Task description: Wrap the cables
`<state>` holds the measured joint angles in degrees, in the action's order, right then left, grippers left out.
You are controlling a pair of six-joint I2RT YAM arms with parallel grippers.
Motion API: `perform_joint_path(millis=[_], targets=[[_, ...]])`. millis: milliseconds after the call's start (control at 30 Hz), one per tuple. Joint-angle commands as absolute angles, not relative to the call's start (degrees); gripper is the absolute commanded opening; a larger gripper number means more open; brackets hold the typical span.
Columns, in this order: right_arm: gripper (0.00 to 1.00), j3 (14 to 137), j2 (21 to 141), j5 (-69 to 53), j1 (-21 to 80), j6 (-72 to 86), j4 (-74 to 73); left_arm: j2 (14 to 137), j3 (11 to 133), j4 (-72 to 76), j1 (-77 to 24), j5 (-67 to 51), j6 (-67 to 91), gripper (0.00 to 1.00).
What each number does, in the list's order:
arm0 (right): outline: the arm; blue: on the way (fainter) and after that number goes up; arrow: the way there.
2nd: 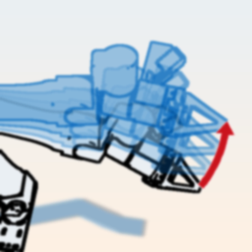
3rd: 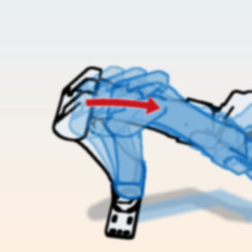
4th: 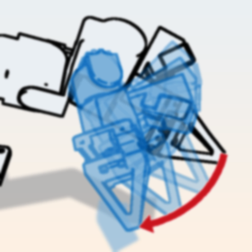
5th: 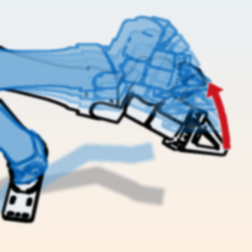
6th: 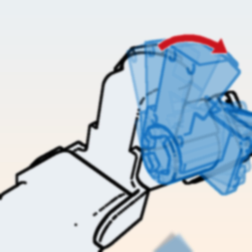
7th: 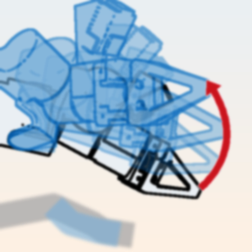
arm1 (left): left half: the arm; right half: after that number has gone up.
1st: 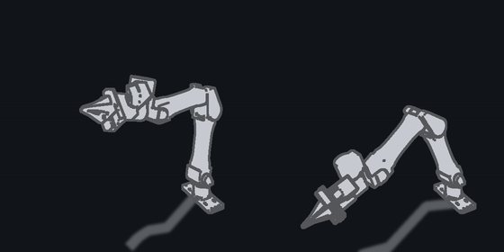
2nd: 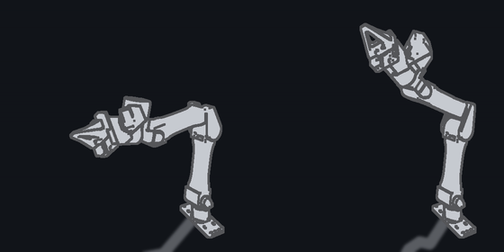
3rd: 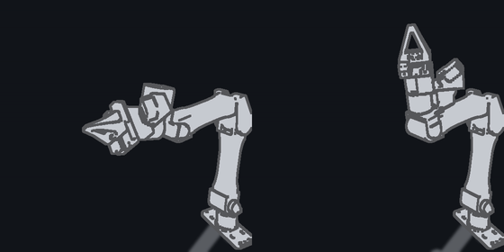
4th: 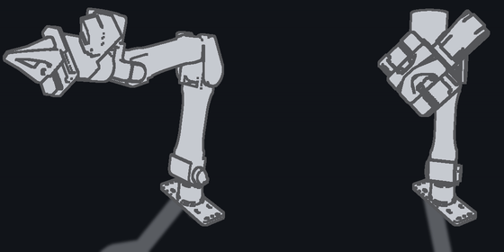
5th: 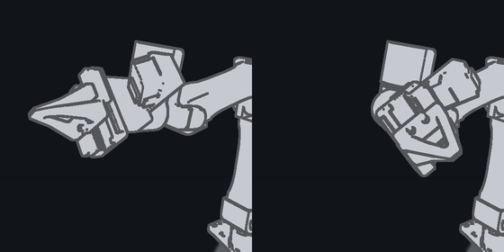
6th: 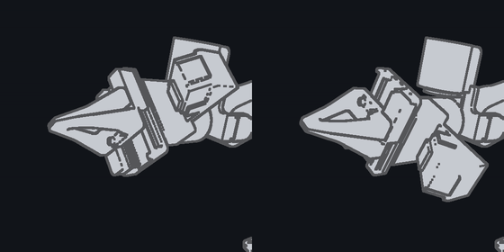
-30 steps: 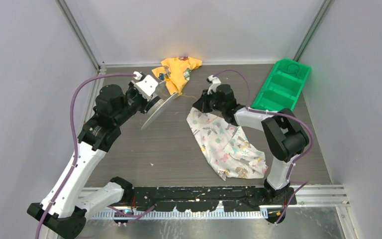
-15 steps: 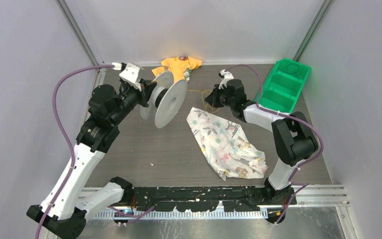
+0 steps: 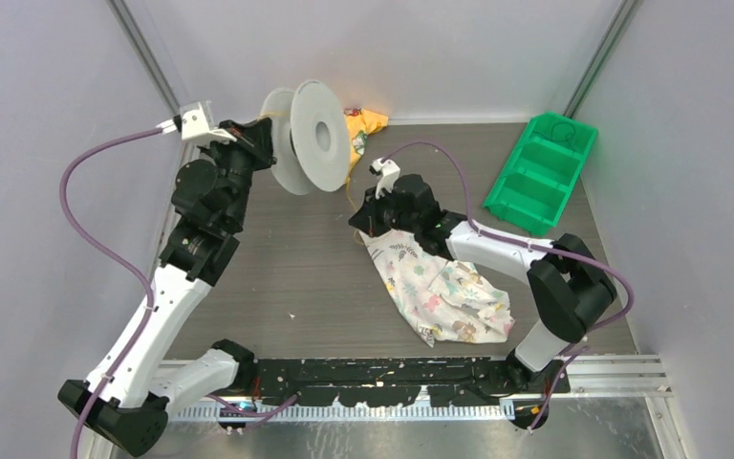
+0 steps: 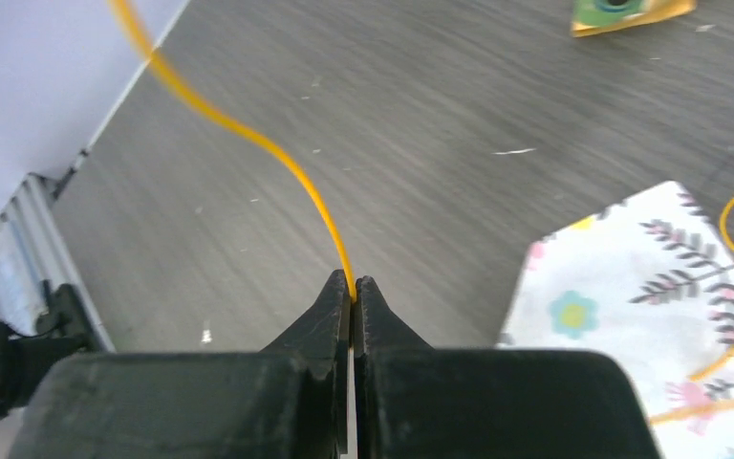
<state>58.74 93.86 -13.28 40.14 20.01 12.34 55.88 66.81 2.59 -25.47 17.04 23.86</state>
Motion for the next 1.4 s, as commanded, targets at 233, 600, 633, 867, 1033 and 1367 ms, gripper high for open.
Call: perform_joint_path(millis=[233,600,633,867,1033,1367], targets=[[0.01,66.41,90.28,-8.75,49.90,35.28,8.79,60.24,66.77,15.67,-34.30,61.95,17.58,0.00],[0.01,71.64,88.75,-11.81,53.63,33.89,8.74,65.30,68.58,16.26,-35.71,64.01,11.23,0.00],[0.01,71.98,88.39,-12.08,53.69,33.71,8.86,65.57,68.41,16.25,-35.69,63.58,10.66,0.00],[0.00,74.53,86.68,-14.26,53.73,32.92,9.53,67.68,68.29,14.60,-36.29,60.70,10.39,0.01],[0.01,74.10,85.36,-13.98,53.56,34.34,13.50,67.81,68.49,12.70,-36.30,56.68,11.33,0.00],[0.01,77.42,83.80,-12.12,50.44,25.05,6.23,68.97,73.34,2.64,-36.24,41.51,5.99,0.01]])
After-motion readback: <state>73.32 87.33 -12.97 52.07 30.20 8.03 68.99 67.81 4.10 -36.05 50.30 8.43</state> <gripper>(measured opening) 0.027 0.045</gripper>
